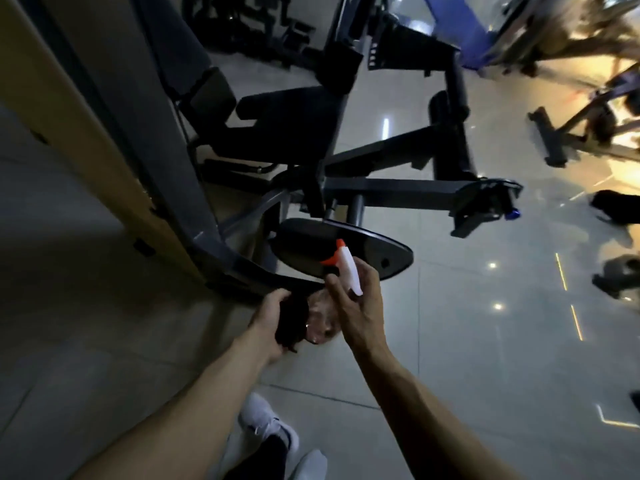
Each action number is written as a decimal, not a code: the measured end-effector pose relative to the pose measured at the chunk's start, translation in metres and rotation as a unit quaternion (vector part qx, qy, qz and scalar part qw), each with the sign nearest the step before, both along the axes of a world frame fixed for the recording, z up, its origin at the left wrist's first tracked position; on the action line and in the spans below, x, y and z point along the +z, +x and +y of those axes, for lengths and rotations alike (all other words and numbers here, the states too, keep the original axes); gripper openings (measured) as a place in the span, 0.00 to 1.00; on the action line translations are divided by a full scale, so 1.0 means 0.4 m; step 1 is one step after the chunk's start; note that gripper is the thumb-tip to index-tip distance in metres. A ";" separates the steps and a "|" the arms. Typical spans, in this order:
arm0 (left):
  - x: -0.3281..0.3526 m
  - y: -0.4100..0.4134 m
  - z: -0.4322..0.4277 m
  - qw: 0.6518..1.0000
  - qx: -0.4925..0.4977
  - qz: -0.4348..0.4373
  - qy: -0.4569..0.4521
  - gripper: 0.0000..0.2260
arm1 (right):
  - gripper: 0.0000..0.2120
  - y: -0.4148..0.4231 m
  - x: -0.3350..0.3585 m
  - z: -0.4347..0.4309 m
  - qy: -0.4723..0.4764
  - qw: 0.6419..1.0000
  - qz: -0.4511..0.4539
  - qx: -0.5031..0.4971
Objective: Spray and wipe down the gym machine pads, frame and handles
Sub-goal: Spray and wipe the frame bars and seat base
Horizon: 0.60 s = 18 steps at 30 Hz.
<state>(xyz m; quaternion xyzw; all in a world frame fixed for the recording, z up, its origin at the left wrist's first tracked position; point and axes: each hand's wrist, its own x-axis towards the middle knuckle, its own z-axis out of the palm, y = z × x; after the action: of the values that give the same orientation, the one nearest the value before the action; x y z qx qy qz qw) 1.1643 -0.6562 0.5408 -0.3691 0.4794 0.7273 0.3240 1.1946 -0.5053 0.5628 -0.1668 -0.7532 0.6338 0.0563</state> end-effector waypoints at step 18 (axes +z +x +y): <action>-0.061 0.243 0.045 0.984 0.007 0.037 -0.175 0.28 | 0.14 0.285 -0.257 0.114 0.338 0.920 -0.177 0.092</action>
<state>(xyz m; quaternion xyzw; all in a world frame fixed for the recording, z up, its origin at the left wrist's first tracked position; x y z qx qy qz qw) 1.2613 -0.6380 0.5164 -0.3962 0.6086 0.6473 0.2316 1.3084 -0.4599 0.4599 -0.1771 -0.9323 0.3042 -0.0831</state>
